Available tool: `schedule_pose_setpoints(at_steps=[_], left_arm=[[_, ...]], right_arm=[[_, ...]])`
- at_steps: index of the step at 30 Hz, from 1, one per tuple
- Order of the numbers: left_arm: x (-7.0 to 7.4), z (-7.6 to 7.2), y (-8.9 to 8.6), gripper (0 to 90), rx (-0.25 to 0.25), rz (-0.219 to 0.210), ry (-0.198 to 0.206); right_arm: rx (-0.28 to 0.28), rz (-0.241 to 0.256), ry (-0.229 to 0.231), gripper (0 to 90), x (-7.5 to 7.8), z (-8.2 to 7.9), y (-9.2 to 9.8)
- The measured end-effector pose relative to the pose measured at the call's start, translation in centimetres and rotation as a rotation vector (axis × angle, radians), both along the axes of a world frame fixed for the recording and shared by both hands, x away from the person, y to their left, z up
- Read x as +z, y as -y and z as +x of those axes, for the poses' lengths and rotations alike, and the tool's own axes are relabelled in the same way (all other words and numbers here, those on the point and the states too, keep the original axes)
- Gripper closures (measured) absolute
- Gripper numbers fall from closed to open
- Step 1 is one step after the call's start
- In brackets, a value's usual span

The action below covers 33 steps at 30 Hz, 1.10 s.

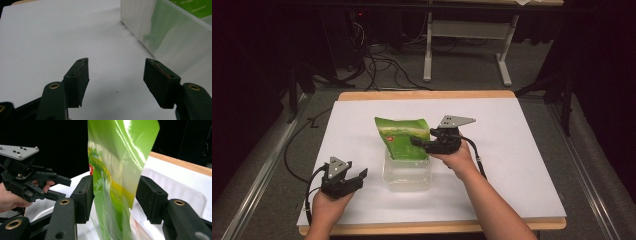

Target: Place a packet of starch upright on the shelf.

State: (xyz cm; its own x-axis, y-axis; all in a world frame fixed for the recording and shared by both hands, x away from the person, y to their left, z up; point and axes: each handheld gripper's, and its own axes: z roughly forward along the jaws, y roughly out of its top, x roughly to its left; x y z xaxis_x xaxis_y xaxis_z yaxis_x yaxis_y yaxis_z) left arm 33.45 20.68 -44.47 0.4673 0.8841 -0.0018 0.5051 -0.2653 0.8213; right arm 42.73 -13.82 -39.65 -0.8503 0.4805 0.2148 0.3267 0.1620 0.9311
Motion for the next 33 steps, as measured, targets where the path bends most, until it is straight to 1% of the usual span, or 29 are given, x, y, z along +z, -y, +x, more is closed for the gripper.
schedule_pose_setpoints(at_steps=[4,9,15,19,25,33], left_arm=[[0.0,0.0,0.0,37.6,0.0,-0.001,-0.001],[0.0,0.0,0.0,37.6,0.0,-0.001,0.0],[0.1,0.0,-0.1,37.6,0.0,-0.008,0.001],[0.1,0.0,-0.2,37.6,0.0,-0.01,0.003],[0.1,0.1,-0.1,37.6,-0.003,-0.01,0.005],[0.2,0.1,-0.2,37.6,-0.004,-0.014,0.011]], right_arm=[[0.006,0.009,0.006,47.4,0.3,0.0,0.2],[0.001,0.008,0.009,40.5,0.8,-0.2,0.4],[-0.005,0.004,0.0,38.4,0.9,-0.3,0.7],[-0.012,-0.002,0.002,37.6,1.1,-0.5,1.0],[-0.025,-0.012,0.006,36.5,1.4,-1.3,2.1],[-0.063,-0.024,0.013,36.5,1.4,-2.4,4.1]])
